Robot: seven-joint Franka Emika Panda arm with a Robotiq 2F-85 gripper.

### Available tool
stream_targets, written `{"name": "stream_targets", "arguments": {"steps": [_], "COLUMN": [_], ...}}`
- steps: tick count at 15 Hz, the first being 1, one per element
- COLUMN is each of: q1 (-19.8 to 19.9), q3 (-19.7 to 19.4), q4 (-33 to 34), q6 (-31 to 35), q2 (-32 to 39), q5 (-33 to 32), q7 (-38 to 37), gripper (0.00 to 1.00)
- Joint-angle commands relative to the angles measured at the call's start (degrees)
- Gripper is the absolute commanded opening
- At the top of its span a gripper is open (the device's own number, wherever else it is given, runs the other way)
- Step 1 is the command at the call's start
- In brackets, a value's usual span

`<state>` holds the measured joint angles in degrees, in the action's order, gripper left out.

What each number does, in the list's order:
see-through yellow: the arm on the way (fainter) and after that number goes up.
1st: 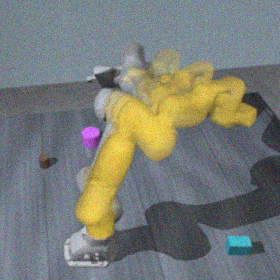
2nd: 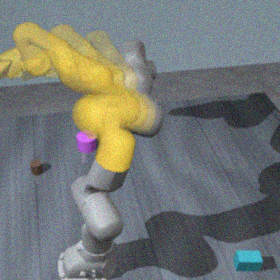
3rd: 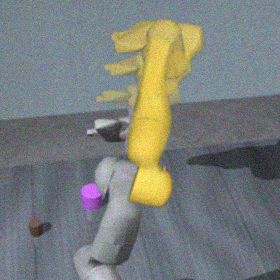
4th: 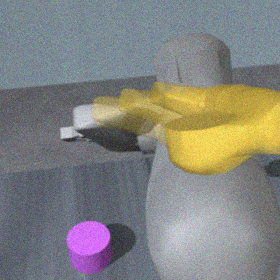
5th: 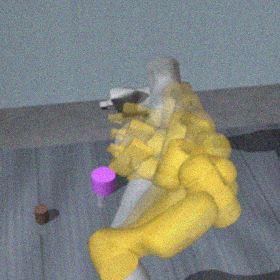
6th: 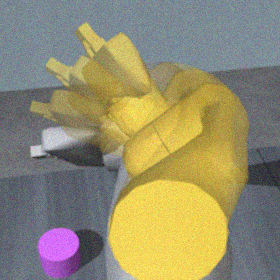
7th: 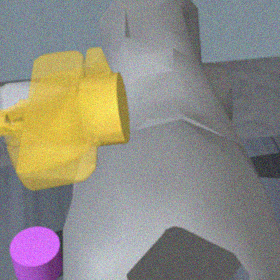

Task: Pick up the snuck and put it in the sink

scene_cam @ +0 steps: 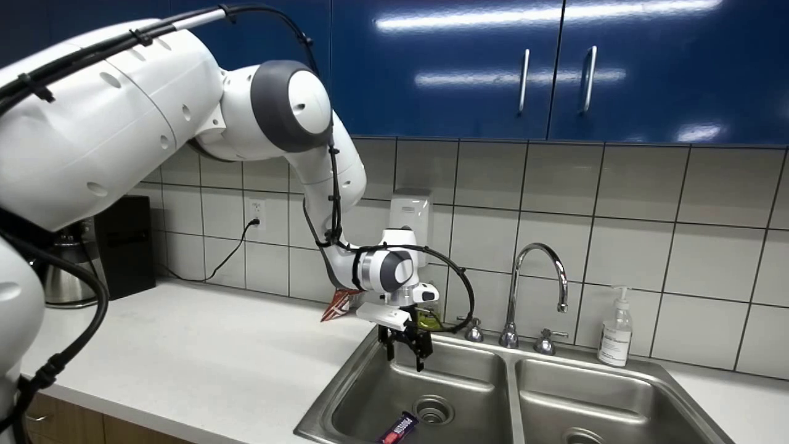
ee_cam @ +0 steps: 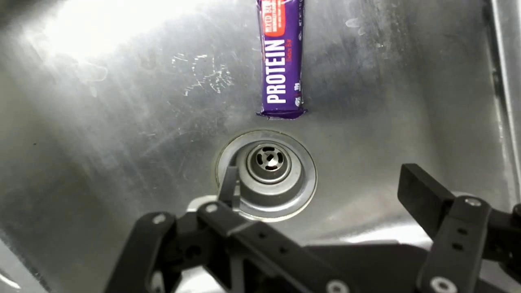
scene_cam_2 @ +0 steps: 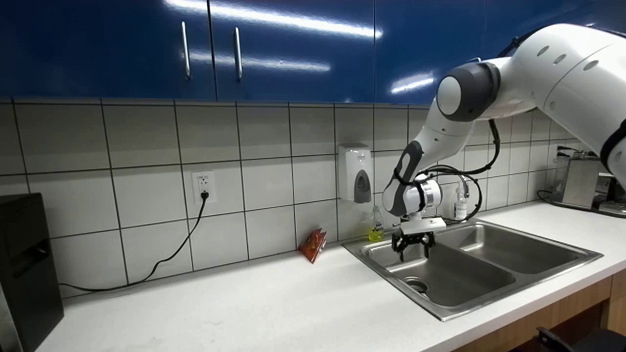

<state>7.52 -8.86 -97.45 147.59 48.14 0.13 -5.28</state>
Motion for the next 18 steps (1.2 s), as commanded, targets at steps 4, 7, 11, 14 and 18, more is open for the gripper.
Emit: {"name": "stream_targets", "arguments": {"steps": [4, 7, 11, 14, 18], "q1": [-1.80, -3.50, -6.64, -9.02, -11.26], "q3": [0.38, 0.66, 1.18, 2.05, 3.72], "q4": [-16.28, -22.40, -30.09, -35.85, -42.73], "q6": [0.79, 0.07, -0.18, 0.53, 1.32], "q2": [-14.80, -20.06, -26.41, -30.74, -35.95], "q5": [-1.17, -3.52, -7.99, -10.36, -11.29], "q7": [1.45, 3.67, 3.97, 3.04, 1.35], "gripper": [1.00, 1.00, 1.00, 1.00, 1.00]}}
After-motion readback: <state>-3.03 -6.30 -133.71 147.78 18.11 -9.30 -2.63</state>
